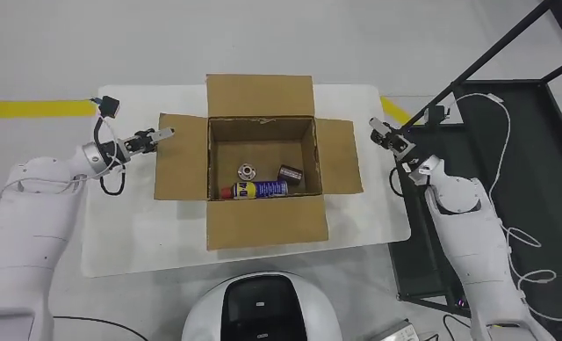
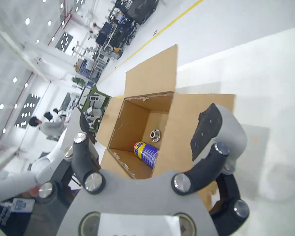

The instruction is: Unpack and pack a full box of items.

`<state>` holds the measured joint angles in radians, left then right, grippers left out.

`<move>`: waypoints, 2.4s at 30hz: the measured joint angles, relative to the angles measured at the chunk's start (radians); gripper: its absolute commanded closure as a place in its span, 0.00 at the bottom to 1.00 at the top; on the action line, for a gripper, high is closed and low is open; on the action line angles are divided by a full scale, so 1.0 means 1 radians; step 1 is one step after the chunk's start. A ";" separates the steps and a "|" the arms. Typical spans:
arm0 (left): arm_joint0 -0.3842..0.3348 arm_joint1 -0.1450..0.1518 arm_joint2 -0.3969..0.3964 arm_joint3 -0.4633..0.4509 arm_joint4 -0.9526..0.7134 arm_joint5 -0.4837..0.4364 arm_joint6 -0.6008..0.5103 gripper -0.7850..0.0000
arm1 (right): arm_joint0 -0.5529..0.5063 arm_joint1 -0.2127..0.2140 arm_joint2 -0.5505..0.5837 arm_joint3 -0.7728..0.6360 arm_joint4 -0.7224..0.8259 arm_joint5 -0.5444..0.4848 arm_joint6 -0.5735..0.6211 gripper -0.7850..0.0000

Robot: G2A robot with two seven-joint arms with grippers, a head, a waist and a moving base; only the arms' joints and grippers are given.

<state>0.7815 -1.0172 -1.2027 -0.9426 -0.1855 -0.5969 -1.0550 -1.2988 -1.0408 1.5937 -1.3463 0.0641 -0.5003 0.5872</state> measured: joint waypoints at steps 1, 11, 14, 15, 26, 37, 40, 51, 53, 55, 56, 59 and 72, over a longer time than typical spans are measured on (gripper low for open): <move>-0.010 -0.003 0.009 0.005 -0.004 -0.004 -0.007 0.00 | -0.002 0.000 0.003 0.018 0.011 0.006 0.009 0.00; -0.038 -0.003 0.038 -0.150 -0.109 -0.029 -0.142 0.00 | 0.073 -0.003 -0.062 0.255 0.141 0.017 0.223 0.00; -0.039 -0.003 0.067 -0.198 -0.088 -0.018 -0.150 0.00 | 0.093 -0.006 -0.088 0.301 0.158 0.001 0.288 0.00; -0.044 -0.005 0.084 -0.205 -0.075 -0.019 -0.149 0.00 | 0.099 -0.007 -0.100 0.310 0.165 -0.004 0.317 0.00; -0.114 -0.054 0.273 -0.140 -0.013 -0.018 -0.150 0.00 | 0.067 -0.005 -0.105 0.116 0.436 0.009 0.579 0.00; -0.158 -0.071 0.353 -0.072 0.050 -0.060 -0.109 0.00 | 0.166 -0.031 -0.261 -0.008 0.432 0.050 0.579 0.00; -0.155 -0.060 0.337 -0.068 0.051 -0.072 -0.097 0.00 | 0.204 -0.044 -0.321 0.000 0.352 0.051 0.484 0.00; -0.068 0.022 0.178 -0.170 -0.018 -0.111 -0.057 0.00 | 0.231 -0.060 -0.410 0.033 0.074 0.071 0.267 0.00; -0.046 0.039 0.139 -0.201 -0.030 -0.117 -0.051 0.00 | 0.229 -0.060 -0.414 0.030 0.054 0.077 0.249 0.00; -0.018 0.057 0.094 -0.241 -0.039 -0.118 -0.050 0.00 | 0.227 -0.060 -0.418 0.024 0.027 0.086 0.233 0.00; -0.005 0.065 0.076 -0.258 -0.042 -0.117 -0.052 0.00 | 0.225 -0.060 -0.420 0.020 0.019 0.089 0.228 0.00; 0.031 0.085 0.030 -0.304 -0.047 -0.107 -0.061 0.00 | 0.213 -0.060 -0.421 -0.003 0.010 0.087 0.214 0.00; -0.013 0.115 0.065 -0.320 -0.080 -0.092 -0.076 0.00 | -0.143 0.008 -0.118 -0.241 0.263 0.142 0.397 0.00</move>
<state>0.7688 -0.9024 -1.1380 -1.2622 -0.2656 -0.6891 -1.1312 -1.4420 -1.0327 1.4760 -1.5878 0.3276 -0.3582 0.9842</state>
